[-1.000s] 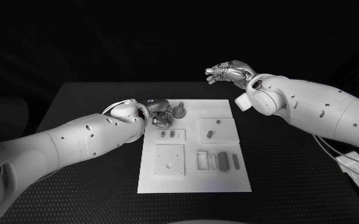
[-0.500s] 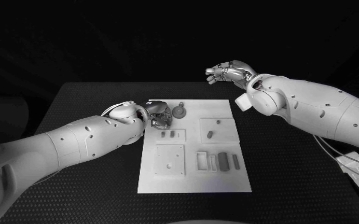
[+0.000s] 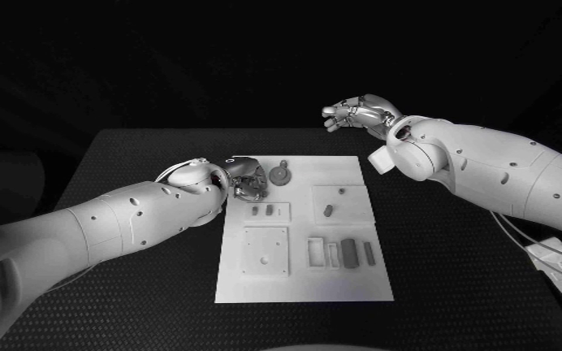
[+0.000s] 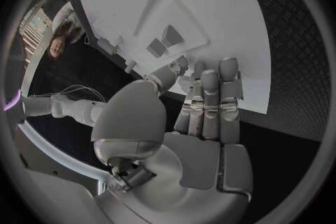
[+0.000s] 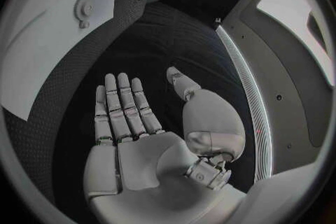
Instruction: Assemble the parts on the task board
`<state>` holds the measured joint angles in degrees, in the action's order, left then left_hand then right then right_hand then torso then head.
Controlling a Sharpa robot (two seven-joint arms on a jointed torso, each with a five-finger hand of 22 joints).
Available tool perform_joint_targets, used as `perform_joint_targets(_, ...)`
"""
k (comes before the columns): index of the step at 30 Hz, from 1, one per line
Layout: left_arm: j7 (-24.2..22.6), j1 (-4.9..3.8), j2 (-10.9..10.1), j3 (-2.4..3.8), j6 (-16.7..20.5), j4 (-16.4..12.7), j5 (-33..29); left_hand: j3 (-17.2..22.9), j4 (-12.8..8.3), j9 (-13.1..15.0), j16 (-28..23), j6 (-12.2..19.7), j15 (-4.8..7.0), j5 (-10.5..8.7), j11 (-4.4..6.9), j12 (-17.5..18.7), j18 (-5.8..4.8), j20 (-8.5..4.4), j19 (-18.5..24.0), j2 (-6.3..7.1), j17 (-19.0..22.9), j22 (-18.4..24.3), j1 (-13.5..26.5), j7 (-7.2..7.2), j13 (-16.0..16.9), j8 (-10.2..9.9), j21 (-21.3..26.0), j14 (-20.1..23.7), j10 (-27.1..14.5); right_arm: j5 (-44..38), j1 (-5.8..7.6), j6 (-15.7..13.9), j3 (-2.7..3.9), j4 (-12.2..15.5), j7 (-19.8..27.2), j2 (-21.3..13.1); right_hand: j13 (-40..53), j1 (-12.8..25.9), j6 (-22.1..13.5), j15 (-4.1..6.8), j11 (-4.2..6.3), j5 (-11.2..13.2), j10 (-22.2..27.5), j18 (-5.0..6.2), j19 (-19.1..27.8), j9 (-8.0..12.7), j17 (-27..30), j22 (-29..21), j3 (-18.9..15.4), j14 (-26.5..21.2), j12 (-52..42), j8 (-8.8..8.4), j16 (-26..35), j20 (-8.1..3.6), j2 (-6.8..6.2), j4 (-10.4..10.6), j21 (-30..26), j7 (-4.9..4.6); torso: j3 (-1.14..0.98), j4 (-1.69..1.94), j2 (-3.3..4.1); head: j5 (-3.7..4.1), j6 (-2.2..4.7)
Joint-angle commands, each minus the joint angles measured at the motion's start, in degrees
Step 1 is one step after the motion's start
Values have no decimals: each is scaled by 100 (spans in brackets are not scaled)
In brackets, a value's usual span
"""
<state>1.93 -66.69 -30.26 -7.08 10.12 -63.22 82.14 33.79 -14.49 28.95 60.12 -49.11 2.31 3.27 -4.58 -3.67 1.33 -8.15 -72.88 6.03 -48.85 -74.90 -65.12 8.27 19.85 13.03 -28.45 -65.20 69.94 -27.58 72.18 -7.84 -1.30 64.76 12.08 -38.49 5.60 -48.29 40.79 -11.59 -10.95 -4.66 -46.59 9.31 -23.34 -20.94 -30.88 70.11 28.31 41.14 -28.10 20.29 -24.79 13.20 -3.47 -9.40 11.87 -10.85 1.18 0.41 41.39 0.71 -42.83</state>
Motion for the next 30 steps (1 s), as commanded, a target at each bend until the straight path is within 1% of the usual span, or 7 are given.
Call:
perform_joint_targets(1,5,-2,-54,4,-30,-1,-41,-24,-15,-5,15,36,-43,-22,2,-9,612,49,18,61,-4,-136,-19,-9,0,-30,-29,-3,-57,-44,-2,49,2,-17,41,-10,-8,-61,-52,-13,-10,9,14,-86,-46,9,-9,10,-28,-26,7,17,40,-4,-1,2,-35,-218,0,-2,-1,6,7)
perform_joint_targets(8,-109,-1,-356,12,40,109,-385,-47,-66,6,19,11,-101,-19,-58,1,632,101,86,110,9,-149,-70,-55,3,33,-60,80,-247,-1098,-26,-88,2,-101,-32,-113,-26,-533,-23,97,1,8,-19,-42,-186,33,-106,72,97,250,-29,74,-64,-9,34,-378,-50,-214,7,-1,-4,27,48)
perform_joint_targets(11,-179,-2,-534,15,200,181,-1124,-45,-69,7,3,7,-133,-19,-88,-5,640,134,151,118,35,-143,-75,-39,4,54,-58,150,-327,-1550,-66,-307,2,-43,-93,-198,-30,-862,24,173,20,8,-77,22,-387,39,-157,98,193,445,-62,123,-126,-10,86,-622,-20,-201,4,6,-6,29,74)
perform_joint_targets(19,-643,-38,-994,91,253,204,-2804,1,-19,37,-66,-120,-106,-10,-53,-116,641,154,240,14,154,-120,-67,132,94,169,-4,205,-183,-3386,-174,-291,0,227,-215,-526,77,-1620,334,892,455,8,-1162,556,-1910,6,-496,-160,592,2039,-252,350,-697,-22,109,-725,176,-65,2,12,-10,137,154)
perform_joint_targets(21,-742,-61,-1099,99,161,124,-3237,-5,10,40,-160,-136,-85,-15,-28,-148,613,159,315,-4,228,-85,-14,151,139,192,72,269,-106,-4072,-227,87,-2,272,-139,-639,72,-1729,370,994,497,8,-1326,569,-2197,6,-580,-196,612,2272,-145,370,-765,-87,74,-736,217,-48,8,13,-11,154,185)
perform_joint_targets(23,-801,-84,-1186,102,-1,57,-3626,5,15,41,-438,-134,-115,-13,-49,-132,544,206,540,-22,398,35,41,160,173,212,310,448,-112,-4357,-261,80,-23,355,-211,-723,71,-1768,392,1189,533,8,-1405,569,-2490,10,-763,-191,586,2757,-67,377,-1116,-178,53,-738,312,-37,13,16,-10,176,211)
perform_joint_targets(30,-1125,-106,-1472,106,-187,-328,-5196,-59,-26,53,-1684,-72,-375,-13,-192,-24,286,406,1109,-81,1061,806,269,165,228,284,1368,853,-288,-5514,-448,-338,-94,509,-455,-854,61,-1729,599,1308,617,5,-1630,569,-3123,13,-1138,-223,559,3066,276,443,-1742,-388,-99,-714,439,51,5,-17,-16,227,286)
